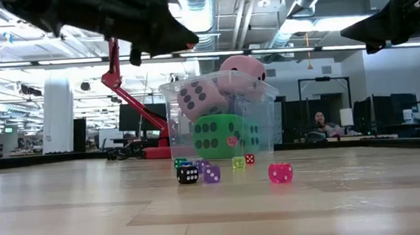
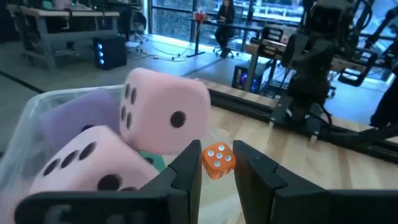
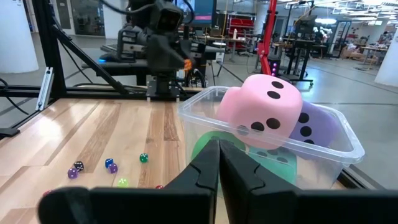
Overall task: Pick & Place Dice
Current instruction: Put the small orange dice into the transparent bin
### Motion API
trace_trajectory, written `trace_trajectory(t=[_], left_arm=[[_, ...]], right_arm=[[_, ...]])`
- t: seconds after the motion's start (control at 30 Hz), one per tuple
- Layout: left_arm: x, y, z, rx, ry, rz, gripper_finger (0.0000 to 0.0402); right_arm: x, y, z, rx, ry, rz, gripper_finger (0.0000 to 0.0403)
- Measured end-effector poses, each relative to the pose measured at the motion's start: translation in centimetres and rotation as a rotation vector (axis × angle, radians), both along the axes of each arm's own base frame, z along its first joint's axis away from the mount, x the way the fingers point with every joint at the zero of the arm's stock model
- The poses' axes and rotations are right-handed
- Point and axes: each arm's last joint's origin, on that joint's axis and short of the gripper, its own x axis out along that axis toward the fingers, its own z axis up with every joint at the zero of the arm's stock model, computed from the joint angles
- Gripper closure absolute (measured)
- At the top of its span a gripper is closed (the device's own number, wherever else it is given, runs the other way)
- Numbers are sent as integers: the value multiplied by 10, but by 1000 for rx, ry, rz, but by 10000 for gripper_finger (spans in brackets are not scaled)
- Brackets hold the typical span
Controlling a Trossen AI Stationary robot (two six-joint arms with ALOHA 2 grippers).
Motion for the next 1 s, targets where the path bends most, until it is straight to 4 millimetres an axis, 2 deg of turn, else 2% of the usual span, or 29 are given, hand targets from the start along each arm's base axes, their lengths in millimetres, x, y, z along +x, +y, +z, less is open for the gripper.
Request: trace_trajectory(t=[0.23,0.4,0.63,1.0], left_arm=[[32,2,-6,68,66,-14,330],[49,14,-5,77,70,32,329],[55,22,-16,66,127,6,327],[55,22,-15,64,127,8,326]], right_arm=[[0,0,0,0,0,0,394],[0,0,0,0,1,-1,394],[0,0,0,0,2,-1,394],[0,0,0,-1,4,-1,394]])
